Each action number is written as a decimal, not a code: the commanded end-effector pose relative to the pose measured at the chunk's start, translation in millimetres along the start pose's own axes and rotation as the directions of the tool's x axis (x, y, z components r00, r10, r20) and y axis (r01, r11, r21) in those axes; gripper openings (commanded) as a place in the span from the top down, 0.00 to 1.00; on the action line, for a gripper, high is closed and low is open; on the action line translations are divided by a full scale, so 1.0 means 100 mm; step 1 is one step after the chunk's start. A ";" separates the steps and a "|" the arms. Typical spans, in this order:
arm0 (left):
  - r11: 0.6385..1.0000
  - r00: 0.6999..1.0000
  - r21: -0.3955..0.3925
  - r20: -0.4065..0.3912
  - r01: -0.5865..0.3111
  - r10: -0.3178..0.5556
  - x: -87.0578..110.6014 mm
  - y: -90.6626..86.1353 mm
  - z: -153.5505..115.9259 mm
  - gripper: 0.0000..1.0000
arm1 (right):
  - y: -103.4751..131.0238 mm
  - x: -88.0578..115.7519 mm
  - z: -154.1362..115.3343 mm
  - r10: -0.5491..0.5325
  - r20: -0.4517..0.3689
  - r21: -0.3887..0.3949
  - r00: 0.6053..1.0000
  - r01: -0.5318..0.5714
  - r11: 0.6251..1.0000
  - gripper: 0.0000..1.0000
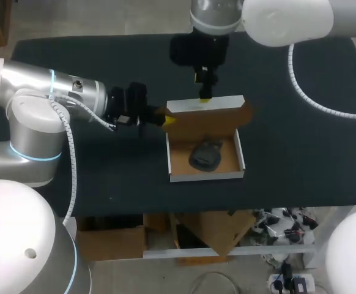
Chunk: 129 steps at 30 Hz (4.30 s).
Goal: Assemble the packaging by folding the flat box into shape, placing the metal phone stand inside, and closing the box properly
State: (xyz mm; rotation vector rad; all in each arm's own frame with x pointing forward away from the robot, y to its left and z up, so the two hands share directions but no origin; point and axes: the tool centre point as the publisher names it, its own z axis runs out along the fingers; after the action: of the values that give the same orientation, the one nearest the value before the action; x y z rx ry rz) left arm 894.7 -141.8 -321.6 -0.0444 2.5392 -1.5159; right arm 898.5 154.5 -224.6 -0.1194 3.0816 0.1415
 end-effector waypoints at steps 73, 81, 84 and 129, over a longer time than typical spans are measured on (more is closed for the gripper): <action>0.980 0.975 -0.051 0.105 -0.193 0.198 0.18 0.12 0.03 1.00 | -0.58 -0.02 -0.31 0.812 -0.043 -0.197 0.582 -0.802 0.564 0.00; 0.971 0.965 -0.067 0.118 -0.229 0.235 0.23 0.13 0.04 1.00 | -0.62 0.14 -0.23 0.855 -0.018 -0.172 0.518 -0.845 0.507 0.00; 0.970 0.963 -0.069 0.121 -0.232 0.239 0.23 0.13 0.04 1.00 | -0.62 0.14 -0.23 0.855 -0.018 -0.172 0.518 -0.845 0.507 0.00; 0.929 0.915 -0.124 0.167 -0.349 0.366 0.39 0.18 0.08 1.00 | -0.92 0.50 0.04 0.994 -0.104 0.158 -0.031 -0.987 -0.015 0.00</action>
State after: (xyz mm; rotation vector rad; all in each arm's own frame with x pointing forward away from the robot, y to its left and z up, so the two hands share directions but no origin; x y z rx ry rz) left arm 863.0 -143.5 -338.7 0.2463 2.3206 -1.1905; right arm 854.3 61.0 -239.1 2.2736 2.4374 0.1016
